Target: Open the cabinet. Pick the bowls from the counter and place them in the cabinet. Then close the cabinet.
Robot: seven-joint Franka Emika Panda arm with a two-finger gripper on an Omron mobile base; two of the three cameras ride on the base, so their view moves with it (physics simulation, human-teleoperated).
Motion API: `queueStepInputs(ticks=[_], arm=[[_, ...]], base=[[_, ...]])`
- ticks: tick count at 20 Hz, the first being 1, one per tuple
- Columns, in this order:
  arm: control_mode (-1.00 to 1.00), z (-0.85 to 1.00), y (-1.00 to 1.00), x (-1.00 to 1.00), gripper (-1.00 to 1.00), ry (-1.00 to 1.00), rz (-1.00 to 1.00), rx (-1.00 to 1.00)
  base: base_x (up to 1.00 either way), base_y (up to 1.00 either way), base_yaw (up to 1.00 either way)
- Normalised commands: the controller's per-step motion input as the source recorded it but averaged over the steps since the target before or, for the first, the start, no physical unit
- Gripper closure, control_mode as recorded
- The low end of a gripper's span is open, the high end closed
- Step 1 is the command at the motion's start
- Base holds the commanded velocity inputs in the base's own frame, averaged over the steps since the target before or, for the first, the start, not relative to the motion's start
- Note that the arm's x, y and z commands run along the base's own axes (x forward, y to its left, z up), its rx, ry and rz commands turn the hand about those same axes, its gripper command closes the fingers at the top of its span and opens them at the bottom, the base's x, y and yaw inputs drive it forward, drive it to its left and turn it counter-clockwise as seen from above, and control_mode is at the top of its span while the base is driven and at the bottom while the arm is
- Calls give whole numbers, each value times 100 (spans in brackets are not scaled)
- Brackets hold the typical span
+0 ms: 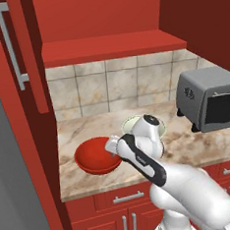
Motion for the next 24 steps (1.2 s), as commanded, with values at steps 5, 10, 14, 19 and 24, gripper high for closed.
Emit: queueStepInputs(ticks=[5, 10, 14, 19, 24], arm=[[-100, -26, 0, 17, -100, 0, 0, 0], [-100, -26, 2, 21, -100, 0, 0, 0], [-100, -30, 12, 15, -100, 0, 0, 0], [-100, -36, 30, 12, -100, 0, -1, -1], [-100, -34, 56, 14, 100, 0, -5, -5]], base=[[0, 0, 0], [0, 0, 0], [0, 0, 0], [0, 0, 0], [0, 0, 0]])
